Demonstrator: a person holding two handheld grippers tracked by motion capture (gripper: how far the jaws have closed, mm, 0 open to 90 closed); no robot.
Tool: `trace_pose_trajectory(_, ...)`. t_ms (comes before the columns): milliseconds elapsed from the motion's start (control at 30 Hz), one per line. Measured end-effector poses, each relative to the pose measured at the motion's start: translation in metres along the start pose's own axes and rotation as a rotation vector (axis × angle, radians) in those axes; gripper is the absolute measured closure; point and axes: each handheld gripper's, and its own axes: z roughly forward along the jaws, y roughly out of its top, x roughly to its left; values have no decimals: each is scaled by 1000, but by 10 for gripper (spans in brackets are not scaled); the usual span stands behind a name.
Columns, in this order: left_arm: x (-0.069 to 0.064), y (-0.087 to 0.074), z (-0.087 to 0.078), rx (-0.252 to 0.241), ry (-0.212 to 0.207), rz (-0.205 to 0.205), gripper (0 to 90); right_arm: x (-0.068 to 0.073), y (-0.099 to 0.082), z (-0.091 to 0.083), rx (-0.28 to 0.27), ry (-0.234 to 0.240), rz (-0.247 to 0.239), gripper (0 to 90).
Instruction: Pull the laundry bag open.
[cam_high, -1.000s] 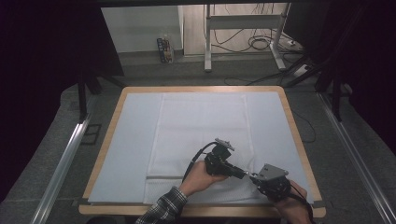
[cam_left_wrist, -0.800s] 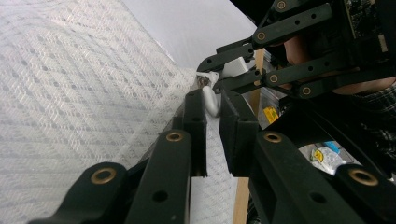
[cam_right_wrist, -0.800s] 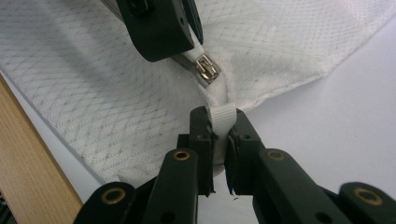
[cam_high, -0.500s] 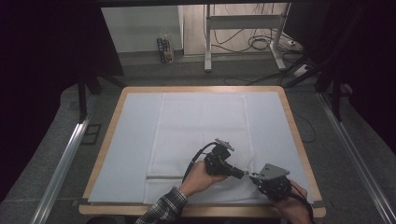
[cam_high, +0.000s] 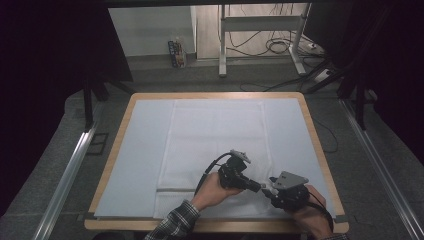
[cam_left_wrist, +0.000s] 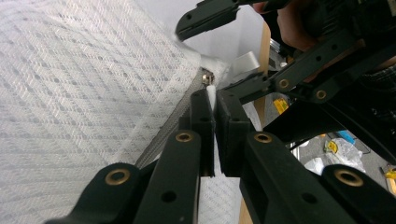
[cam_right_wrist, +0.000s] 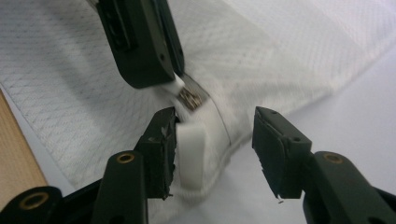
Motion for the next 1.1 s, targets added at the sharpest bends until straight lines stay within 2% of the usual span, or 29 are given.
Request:
trace_pose_trajectory(100, 1, 0, 0, -6, -4, -5, 870, 0, 2, 4, 13, 31, -21, 694)
trace_pose_trajectory(133, 1, 0, 0, -4, -4, -5, 869, -1, 3, 6, 25, 52, -15, 782)
trace_pose_trajectory(167, 2, -1, 1, -18, -11, -8, 866, -1, 3, 6, 27, 56, -16, 799)
trace_pose_trajectory(267, 2, -1, 0, -23, -14, -10, 856, -2, 4, 5, 23, 59, -1, 813)
trace_pose_trajectory(367, 1, -1, 2, -24, -9, -2, 831, -4, 4, 3, 7, 75, 29, 818)
trace_pose_trajectory(467, -2, -1, 4, -21, 2, 13, 808, -4, 4, 4, 11, 73, 40, 818)
trace_pose_trajectory(567, -3, -1, 5, -17, 12, 21, 813, -4, 4, 4, 12, 71, 36, 818)
trace_pose_trajectory(867, -2, -1, 4, -18, 5, -10, 868, -1, 5, 4, 13, 58, 9, 818)
trace_pose_trajectory(1000, -4, -1, 3, -13, 25, 5, 873, -1, 4, 3, 14, 57, 9, 822)
trace_pose_trajectory(1100, -6, -1, 2, -27, 36, 13, 875, -3, 5, 1, 9, 59, 24, 831)
